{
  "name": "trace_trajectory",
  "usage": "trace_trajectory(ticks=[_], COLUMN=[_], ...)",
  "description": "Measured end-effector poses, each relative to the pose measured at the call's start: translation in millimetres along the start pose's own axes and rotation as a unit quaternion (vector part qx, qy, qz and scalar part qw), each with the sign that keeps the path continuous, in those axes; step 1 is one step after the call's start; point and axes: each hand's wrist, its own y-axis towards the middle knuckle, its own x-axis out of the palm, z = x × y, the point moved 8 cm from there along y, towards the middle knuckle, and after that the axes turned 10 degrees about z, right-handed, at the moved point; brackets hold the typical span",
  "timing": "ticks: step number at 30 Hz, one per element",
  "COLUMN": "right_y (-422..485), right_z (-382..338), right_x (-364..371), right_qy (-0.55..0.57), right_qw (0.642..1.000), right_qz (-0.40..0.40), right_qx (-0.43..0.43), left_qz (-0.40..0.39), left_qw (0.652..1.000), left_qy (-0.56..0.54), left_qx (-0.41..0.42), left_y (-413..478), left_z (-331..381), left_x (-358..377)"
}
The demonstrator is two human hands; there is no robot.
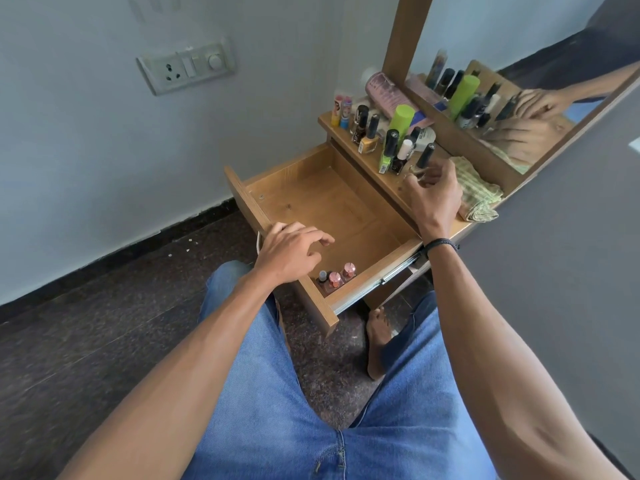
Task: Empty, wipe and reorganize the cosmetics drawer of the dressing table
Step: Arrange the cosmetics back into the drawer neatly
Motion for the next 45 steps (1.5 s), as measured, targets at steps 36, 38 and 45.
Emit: trace_trajectory(ticks=[36, 38, 45], right_y=[-141.0, -141.1, -139.2], right_z=[-67.8, -66.7, -70.8], right_x=[230.7, 236.0, 241.5], right_qy=[-0.066, -0.062, -0.035], right_qw=[0.884, 0.890, 0.884], right_qz=[-0.419, -0.415, -0.435], right_qx=[-0.194, -0.180, -0.166], left_qz=[0.196, 0.191, 0.179], left_qw=[0.969, 0.970, 0.966], left_qy=[0.026, 0.050, 0.115], left_qx=[-0.149, -0.144, -0.143], left_y=[68.4, 70.9, 75.8], left_z=[-111.5, -113.5, -115.8], left_x=[-58.9, -61.3, -61.0])
